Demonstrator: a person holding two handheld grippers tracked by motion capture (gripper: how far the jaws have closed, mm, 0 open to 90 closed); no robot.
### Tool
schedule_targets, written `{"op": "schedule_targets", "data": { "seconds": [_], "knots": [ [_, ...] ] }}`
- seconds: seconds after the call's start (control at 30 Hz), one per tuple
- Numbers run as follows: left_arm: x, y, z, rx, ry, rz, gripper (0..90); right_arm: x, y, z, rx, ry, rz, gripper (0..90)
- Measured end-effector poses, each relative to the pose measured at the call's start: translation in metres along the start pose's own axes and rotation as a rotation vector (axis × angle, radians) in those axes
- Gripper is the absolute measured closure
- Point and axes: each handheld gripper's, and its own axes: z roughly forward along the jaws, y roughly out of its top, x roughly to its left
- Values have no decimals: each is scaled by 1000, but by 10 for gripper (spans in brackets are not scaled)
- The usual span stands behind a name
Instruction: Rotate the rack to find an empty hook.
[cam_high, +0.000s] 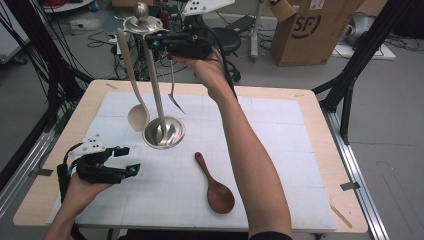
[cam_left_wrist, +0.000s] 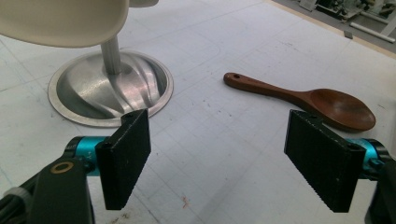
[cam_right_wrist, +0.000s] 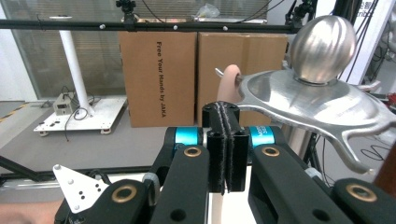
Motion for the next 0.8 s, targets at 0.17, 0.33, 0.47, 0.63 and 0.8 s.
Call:
{"op": "schedule_targets", "data": {
  "seconds": [0.17,0.33,0.47,0.63,0.8],
  "knots": [
    [0,0,-1,-1,1,3,234,2,-1,3,7,8,8,893],
    [0,1,0,-3,-2,4,234,5,-6,0,19,12,20,859],
    [1,0,0,1,-3,8,233,11,-14,-9,22,12,39,809],
    [0,0,3,7,-3,10,234,18,-27,-24,39,2,58,757],
    [1,0,3,5,1,9,233,20,-44,-42,39,-26,85,707]
  ]
}}
